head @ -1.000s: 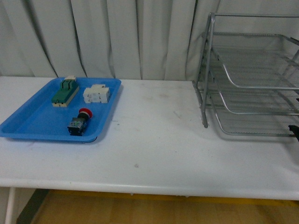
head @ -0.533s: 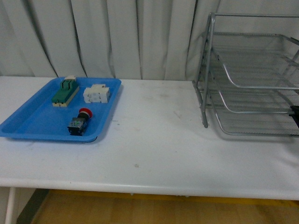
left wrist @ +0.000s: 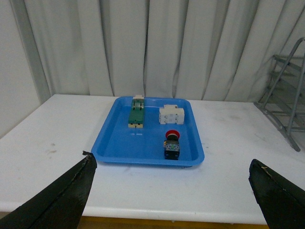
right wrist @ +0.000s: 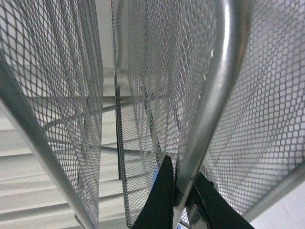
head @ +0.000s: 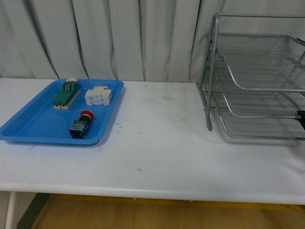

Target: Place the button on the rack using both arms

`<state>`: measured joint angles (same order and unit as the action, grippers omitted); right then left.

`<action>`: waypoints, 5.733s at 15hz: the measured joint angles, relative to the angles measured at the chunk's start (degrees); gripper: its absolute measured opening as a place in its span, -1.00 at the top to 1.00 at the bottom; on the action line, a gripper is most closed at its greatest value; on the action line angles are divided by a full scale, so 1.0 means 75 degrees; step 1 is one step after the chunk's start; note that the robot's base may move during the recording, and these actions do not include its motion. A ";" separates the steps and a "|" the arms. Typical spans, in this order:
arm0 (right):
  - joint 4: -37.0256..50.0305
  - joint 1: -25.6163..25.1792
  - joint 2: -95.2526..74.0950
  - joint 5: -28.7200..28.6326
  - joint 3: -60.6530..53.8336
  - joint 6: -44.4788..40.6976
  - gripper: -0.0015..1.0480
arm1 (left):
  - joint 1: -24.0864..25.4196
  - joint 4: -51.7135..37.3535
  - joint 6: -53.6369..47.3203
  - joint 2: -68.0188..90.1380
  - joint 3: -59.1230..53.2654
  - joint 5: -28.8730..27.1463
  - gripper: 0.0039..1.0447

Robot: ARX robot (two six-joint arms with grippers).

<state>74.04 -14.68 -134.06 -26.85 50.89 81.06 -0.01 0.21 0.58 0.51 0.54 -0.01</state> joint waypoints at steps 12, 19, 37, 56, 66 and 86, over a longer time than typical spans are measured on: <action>0.0009 -0.1314 0.1606 -0.1524 -0.3456 -0.0778 0.66 | 0.0000 0.0000 0.0000 0.0000 0.0000 -0.0003 -0.88; -0.0050 -0.1291 0.2667 -0.1498 -0.4109 -0.0953 -0.91 | 0.0000 0.0000 0.0000 0.0000 0.0000 0.0000 -0.88; -0.8443 0.1049 1.6436 0.2690 -0.6703 -1.0757 0.97 | 0.0000 0.0000 0.0000 0.0000 0.0000 0.0000 -0.88; -0.9900 0.1955 1.7847 0.3579 -0.6700 -1.0789 -0.87 | -0.1209 -0.0490 0.1967 0.3398 0.1093 -0.1682 -0.88; -0.9903 0.1955 1.7847 0.3582 -0.6700 -1.0789 -0.87 | -0.1087 -0.3054 0.1014 1.5320 0.7606 -0.0527 -0.88; -0.9903 0.1955 1.7847 0.3582 -0.6700 -1.0789 -0.87 | -0.0688 -0.1338 -0.0321 1.7657 1.0238 -0.0455 -0.24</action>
<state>-0.23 -0.01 -0.21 0.01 0.64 0.14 -5.17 -9.82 -1.83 132.94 77.32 -3.42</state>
